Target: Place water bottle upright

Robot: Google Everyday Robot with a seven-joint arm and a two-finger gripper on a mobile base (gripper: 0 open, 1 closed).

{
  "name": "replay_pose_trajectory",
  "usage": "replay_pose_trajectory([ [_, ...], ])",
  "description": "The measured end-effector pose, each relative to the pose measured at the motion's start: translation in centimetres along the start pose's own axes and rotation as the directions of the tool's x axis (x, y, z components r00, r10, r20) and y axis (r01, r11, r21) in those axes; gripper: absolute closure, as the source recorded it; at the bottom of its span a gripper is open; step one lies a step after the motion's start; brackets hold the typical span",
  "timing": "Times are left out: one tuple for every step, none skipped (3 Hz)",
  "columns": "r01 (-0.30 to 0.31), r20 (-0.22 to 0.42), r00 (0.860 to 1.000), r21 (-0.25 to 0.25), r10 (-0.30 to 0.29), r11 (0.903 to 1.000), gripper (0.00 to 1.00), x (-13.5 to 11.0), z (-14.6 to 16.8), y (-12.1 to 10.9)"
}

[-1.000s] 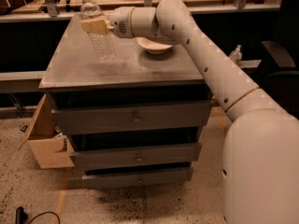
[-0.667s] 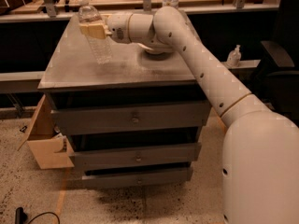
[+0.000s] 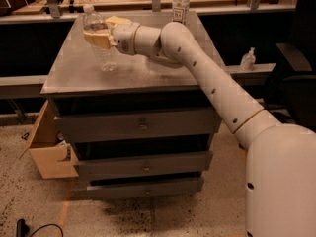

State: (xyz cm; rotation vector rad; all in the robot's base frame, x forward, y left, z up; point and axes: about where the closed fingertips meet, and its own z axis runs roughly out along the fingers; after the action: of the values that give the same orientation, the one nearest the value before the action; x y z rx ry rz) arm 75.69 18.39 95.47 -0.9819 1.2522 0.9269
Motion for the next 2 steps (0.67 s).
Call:
replay_pose_trajectory([
  [0.002, 0.028, 1.000, 0.024, -0.003, 0.9997, 0.61, 0.68, -0.23, 0.21],
  [-0.003, 0.046, 0.999, 0.043, 0.001, 0.9991, 0.37, 1.23, -0.46, 0.45],
])
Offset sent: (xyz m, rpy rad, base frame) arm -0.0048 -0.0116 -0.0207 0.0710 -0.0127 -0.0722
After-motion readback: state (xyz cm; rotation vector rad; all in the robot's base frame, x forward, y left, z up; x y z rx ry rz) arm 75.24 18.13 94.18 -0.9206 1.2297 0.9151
